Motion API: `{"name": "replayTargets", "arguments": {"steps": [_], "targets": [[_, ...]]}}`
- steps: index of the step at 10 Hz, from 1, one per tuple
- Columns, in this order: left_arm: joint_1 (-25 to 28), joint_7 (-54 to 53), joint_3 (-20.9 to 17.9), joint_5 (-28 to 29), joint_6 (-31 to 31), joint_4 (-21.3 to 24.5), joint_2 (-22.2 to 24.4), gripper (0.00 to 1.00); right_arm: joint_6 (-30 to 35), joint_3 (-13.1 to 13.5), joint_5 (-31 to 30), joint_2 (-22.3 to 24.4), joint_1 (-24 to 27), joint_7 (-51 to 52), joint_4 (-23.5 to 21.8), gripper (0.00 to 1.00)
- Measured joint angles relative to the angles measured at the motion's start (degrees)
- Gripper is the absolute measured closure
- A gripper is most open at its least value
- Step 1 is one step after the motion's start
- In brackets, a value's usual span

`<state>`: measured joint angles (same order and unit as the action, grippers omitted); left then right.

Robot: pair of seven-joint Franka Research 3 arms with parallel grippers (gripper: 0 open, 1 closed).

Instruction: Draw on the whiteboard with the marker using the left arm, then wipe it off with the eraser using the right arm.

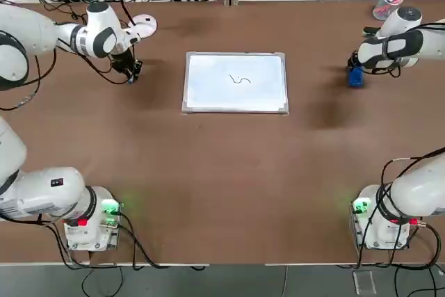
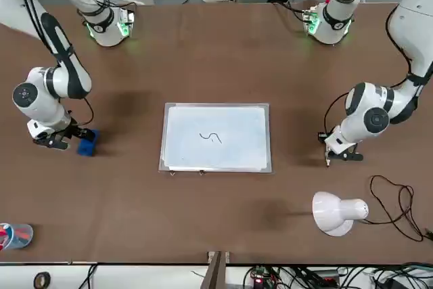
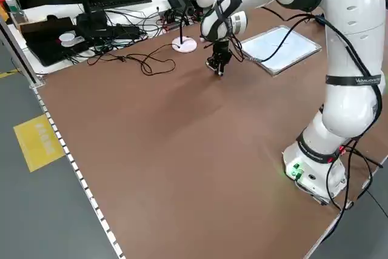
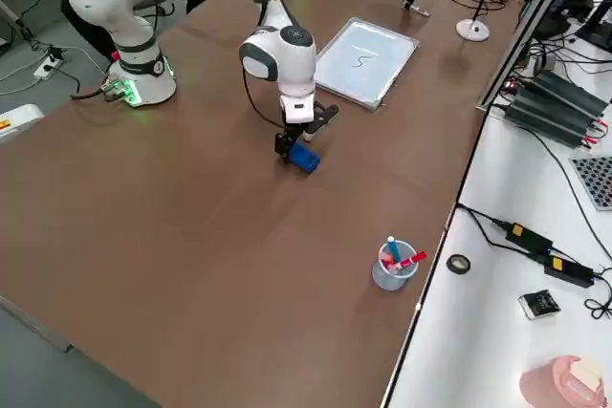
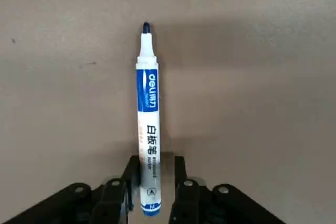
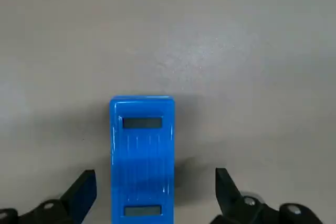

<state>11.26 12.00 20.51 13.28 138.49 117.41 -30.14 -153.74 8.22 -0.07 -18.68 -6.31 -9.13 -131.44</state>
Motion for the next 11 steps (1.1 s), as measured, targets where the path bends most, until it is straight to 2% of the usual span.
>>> {"name": "replayTargets", "arguments": {"steps": [2,3,5,7,10,11], "targets": [[0.0,0.1,0.0,0.0,0.0,0.0,-0.1,0.62,0.0,0.0,0.0,0.0,0.0,0.3,0.0,0.0],[0.0,0.1,0.0,0.0,0.0,0.0,-0.1,0.55,0.0,-0.1,0.0,0.0,0.0,0.4,0.0,0.0],[0.0,0.1,0.0,0.0,0.0,-0.1,-0.1,0.52,0.0,-0.2,0.0,-0.1,-0.1,0.8,0.0,0.0],[0.0,0.2,0.0,0.0,0.0,-0.2,-0.1,0.44,0.0,-0.3,0.0,-0.2,-0.5,1.6,0.0,0.0],[0.0,0.2,0.1,0.0,0.0,-0.4,-0.1,0.42,0.0,-0.5,0.0,-0.3,-1.4,3.1,0.0,0.0],[0.0,0.2,0.2,0.0,0.0,-0.8,0.0,0.36,0.0,-0.5,0.0,-0.3,-1.5,3.4,0.0,0.0]]}}
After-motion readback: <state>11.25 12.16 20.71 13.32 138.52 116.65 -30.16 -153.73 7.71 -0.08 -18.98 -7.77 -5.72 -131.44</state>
